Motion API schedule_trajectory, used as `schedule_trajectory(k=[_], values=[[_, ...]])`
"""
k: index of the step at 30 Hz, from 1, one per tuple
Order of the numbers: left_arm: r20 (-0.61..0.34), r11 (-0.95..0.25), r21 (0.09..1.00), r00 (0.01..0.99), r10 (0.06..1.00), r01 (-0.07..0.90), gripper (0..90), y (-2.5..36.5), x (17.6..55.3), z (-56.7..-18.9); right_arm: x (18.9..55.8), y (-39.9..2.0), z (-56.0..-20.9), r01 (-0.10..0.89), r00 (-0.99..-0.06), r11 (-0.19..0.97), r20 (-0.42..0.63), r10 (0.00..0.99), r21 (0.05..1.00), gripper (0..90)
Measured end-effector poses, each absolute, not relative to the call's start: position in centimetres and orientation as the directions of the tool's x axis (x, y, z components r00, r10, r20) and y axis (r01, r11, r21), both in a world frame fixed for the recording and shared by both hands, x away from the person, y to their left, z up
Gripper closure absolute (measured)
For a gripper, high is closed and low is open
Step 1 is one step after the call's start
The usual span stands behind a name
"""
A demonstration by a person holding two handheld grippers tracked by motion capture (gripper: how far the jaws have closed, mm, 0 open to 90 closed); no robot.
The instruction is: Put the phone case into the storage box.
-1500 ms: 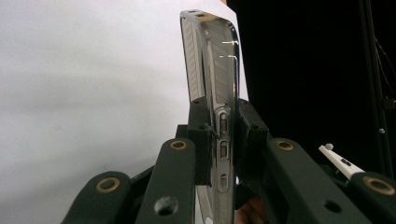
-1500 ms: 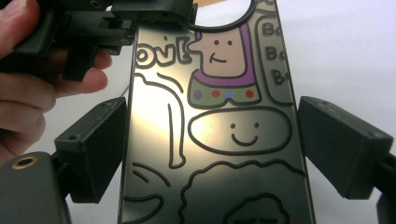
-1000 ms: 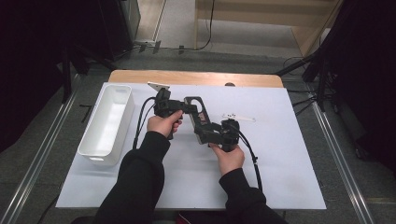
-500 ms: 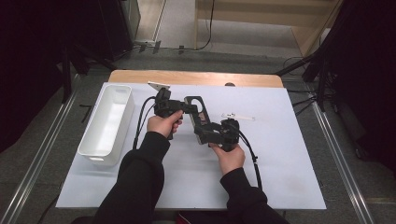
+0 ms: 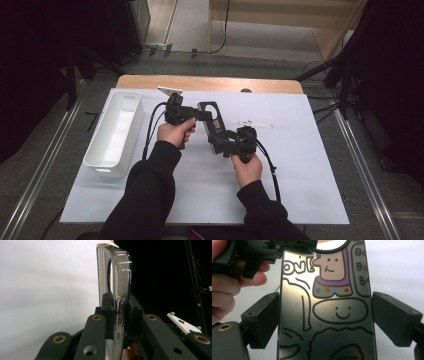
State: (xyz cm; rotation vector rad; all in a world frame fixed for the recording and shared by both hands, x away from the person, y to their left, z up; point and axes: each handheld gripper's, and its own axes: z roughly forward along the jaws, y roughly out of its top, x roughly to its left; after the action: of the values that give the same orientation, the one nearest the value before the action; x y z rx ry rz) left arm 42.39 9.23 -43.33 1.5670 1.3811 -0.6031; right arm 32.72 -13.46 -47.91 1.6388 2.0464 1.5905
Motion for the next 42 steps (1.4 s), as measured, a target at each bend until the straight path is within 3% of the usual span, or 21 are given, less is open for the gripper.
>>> schedule_trajectory(k=[28, 30, 42], values=[[-0.831, 0.042, 0.328, 0.267, 0.488, 0.944, 80.0, 9.0, 42.3, -43.2, 32.6, -13.7, -47.4, 0.669, -0.478, -0.069, 0.499, 0.723, 0.74, 9.5], [-0.831, 0.039, 0.329, 0.27, 0.486, 0.943, 80.0, 9.0, 42.3, -43.1, 32.6, -13.7, -47.3, 0.67, -0.486, -0.059, 0.497, 0.719, 0.74, 0.0], [-0.817, 0.007, 0.359, 0.31, 0.486, 0.933, 80.0, 9.0, 42.2, -42.6, 31.9, -14.9, -46.2, 0.663, -0.517, -0.039, 0.495, 0.699, 0.748, 0.0]])
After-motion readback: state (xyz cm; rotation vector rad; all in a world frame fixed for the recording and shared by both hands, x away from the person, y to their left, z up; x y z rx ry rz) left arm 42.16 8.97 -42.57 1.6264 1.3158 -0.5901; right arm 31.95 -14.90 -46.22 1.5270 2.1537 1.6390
